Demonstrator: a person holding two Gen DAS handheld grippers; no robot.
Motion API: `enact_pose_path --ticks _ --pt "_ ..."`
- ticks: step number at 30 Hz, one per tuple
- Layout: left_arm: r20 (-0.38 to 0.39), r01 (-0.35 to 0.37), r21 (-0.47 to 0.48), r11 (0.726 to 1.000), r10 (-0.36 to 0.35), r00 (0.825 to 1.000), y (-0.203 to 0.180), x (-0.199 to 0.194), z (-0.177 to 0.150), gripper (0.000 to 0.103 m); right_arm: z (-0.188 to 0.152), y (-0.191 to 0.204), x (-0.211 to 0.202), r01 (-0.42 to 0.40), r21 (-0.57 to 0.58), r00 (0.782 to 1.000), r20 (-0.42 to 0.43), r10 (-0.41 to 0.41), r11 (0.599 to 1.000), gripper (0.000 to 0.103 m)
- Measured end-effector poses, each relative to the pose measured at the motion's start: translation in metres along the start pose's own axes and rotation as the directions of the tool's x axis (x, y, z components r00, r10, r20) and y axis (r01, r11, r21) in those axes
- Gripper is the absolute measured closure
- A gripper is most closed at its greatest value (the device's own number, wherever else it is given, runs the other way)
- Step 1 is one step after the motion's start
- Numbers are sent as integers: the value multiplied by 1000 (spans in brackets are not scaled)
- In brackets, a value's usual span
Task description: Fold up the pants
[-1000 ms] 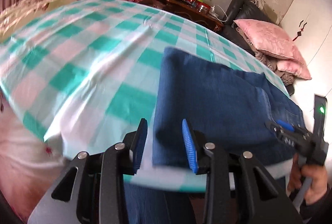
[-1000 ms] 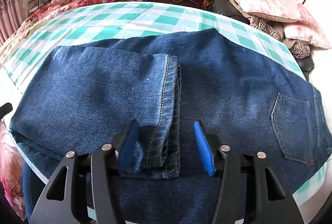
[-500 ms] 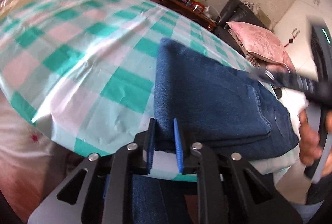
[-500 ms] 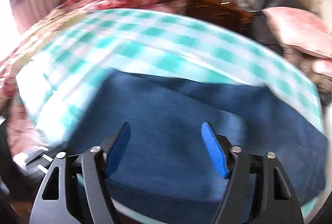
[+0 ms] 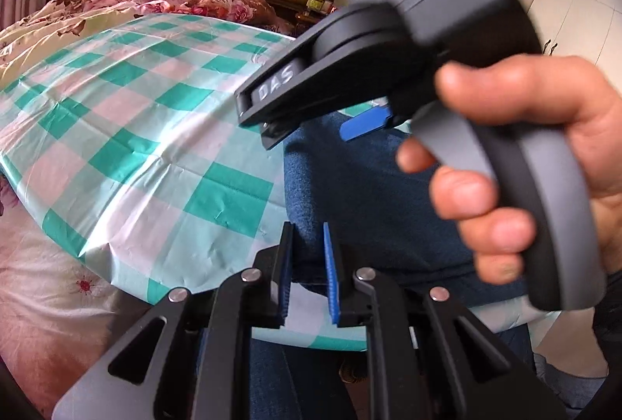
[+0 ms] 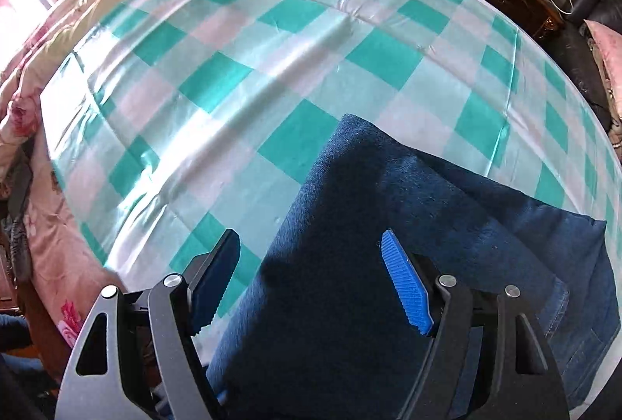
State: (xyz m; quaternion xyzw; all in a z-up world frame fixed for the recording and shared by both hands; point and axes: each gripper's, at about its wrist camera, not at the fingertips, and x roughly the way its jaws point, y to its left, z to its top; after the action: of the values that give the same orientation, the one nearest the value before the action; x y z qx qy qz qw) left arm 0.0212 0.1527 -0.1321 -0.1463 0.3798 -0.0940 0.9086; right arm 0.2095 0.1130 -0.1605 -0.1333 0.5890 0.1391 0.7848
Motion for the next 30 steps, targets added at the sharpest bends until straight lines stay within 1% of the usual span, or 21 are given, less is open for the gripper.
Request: enact_pose_path --ticks 1,3,4,5,6,9,10,11,12,13,15,16,17,18,21,22,24,25,27,28,30 --pt "5 1 2 1000 -1 1000 0 -1 0 89 0 -1 3 16 3 1000 -3 -16 1000 31" --pt "18 8 -1 1000 -8 1000 -1 -4 -1 89 1 -2 13 39 5 999 -20 -39 999 42" --pt "22 9 -4 1000 -9 1000 -2 -5 -1 89 1 -3 18 38 9 999 -30 -38 999 44" --pt "22 9 -7 1000 -9 1000 -2 -4 -1 89 1 -3 20 47 6 998 -30 -47 999 51" --pt "23 10 -13 1000 -9 1000 -2 -4 -2 89 1 -2 21 57 2 998 -25 -57 998 54" --pt "23 34 -89 995 -32 999 6 -2 -3 86 0 -2 18 58 2 998 -9 -58 998 71" --pt "23 41 -128 991 -38 999 11 0 -3 75 0 -3 17 53 7 999 -7 -53 999 73" --pt "12 38 -173 984 -36 999 16 3 -4 47 -1 -4 17 48 10 999 -4 -48 999 74" --pt "2 31 -198 980 -31 1000 19 5 -6 39 -1 -5 16 42 14 999 -3 -42 999 75" --pt "-1 33 -218 975 -34 999 22 8 -8 39 -2 -6 15 33 19 999 0 -33 999 75" --pt "-19 57 -236 970 -63 998 22 17 -12 57 -2 -7 15 26 22 1000 4 -26 999 76" --pt "-31 85 -240 967 -95 995 20 21 -13 80 -2 -7 14 20 23 1000 8 -20 1000 77" --pt "-33 88 -234 968 -98 995 18 21 -13 86 -2 -9 13 11 27 1000 12 -11 1000 79" --pt "-25 77 -215 973 -84 996 13 18 -11 87 -2 -10 12 0 32 1000 15 0 999 81" --pt "20 45 -120 992 -43 999 -14 -2 2 90 -2 -31 -9 -105 88 994 53 100 991 86" --pt "40 39 -84 996 -36 999 -26 -10 8 90 -3 -42 -25 -145 100 987 87 137 984 87" --pt "101 25 40 999 -29 994 -69 -32 26 91 -9 -68 -62 -206 123 969 162 185 971 88" --pt "123 31 82 996 -41 992 -86 -39 32 91 -14 -89 -86 -244 141 954 211 212 959 89" --pt "176 49 206 977 -87 981 -141 -55 49 91 -28 -133 -125 -311 184 924 290 251 932 90" --pt "192 64 255 965 -115 975 -166 -61 54 91 -39 -165 -150 -346 210 903 338 264 914 90" --pt "210 108 351 930 -191 959 -227 -66 61 91 -65 -221 -187 -379 252 874 413 255 890 90"
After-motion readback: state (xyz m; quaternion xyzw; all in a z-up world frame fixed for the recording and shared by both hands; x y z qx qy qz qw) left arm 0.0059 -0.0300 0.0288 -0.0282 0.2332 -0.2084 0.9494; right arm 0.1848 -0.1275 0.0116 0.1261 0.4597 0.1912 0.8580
